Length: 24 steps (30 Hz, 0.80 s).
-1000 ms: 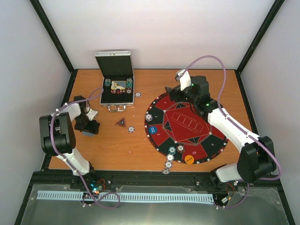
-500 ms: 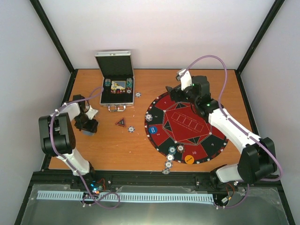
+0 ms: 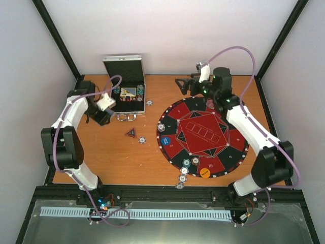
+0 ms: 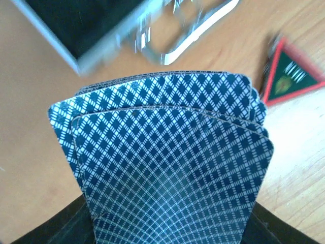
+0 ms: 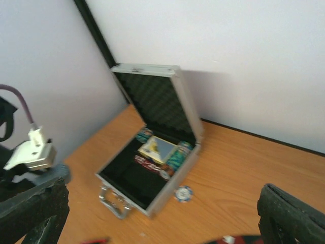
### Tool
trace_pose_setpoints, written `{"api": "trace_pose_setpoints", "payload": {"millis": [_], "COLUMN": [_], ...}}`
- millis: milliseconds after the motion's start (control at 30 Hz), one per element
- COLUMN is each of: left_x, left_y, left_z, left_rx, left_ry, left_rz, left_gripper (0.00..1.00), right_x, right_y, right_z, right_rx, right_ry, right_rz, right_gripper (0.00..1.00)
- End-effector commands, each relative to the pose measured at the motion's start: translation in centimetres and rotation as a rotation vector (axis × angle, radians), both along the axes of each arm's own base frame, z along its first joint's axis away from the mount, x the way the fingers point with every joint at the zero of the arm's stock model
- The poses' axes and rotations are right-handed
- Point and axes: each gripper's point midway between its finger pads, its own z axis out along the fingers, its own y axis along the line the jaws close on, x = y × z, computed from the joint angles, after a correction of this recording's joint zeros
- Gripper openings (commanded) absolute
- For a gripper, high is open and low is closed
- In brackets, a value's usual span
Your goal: Distribute texas hold em gaming equipment
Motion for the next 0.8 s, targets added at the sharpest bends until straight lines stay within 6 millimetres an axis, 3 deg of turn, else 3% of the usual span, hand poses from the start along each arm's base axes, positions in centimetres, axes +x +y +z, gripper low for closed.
{"api": "trace_pose_setpoints", "payload": {"millis": [0, 133, 200, 400, 500, 600, 767], "left_x": [2.1, 4.1, 4.7, 5.5, 5.4, 5.7, 6.1], "left_y": [-4.2, -6.4, -7.9, -11.9, -13.2, -13.7, -14.1], "left_z": [6.4, 8.6, 9.3, 10.8, 10.6, 10.1, 10.1], "left_rx": [-0.012, 0.028, 0.049, 0.08, 0.091, 0.104, 0.096], "left_ry": [-0.101, -0.14, -0.149, -0.183, -0.177, -0.169, -0.179], "left_rz": [-0.251, -0.358, -0.413, -0.56, -0.613, -0.636, -0.648], "left_gripper": [0.51, 0.51, 0.51, 0.51, 0.51, 0.51, 0.5], "right_x": [0.9, 2.7, 2.9, 2.3, 1.9, 0.8, 0.2], "right_y": [3.8, 6.6, 9.0, 15.0, 17.3, 19.7, 21.0], "right_z": [-1.6, -3.8, -5.1, -6.5, -8.4, -9.2, -9.7], "right_rx": [0.177, 0.234, 0.215, 0.244, 0.25, 0.266, 0.272], "right_ry": [0.23, 0.356, 0.403, 0.493, 0.542, 0.577, 0.603], "right_rz": [0.162, 0.207, 0.253, 0.431, 0.46, 0.546, 0.614], "right_gripper": [1.0, 0.94, 0.93, 0.91, 0.89, 0.88, 0.83]}}
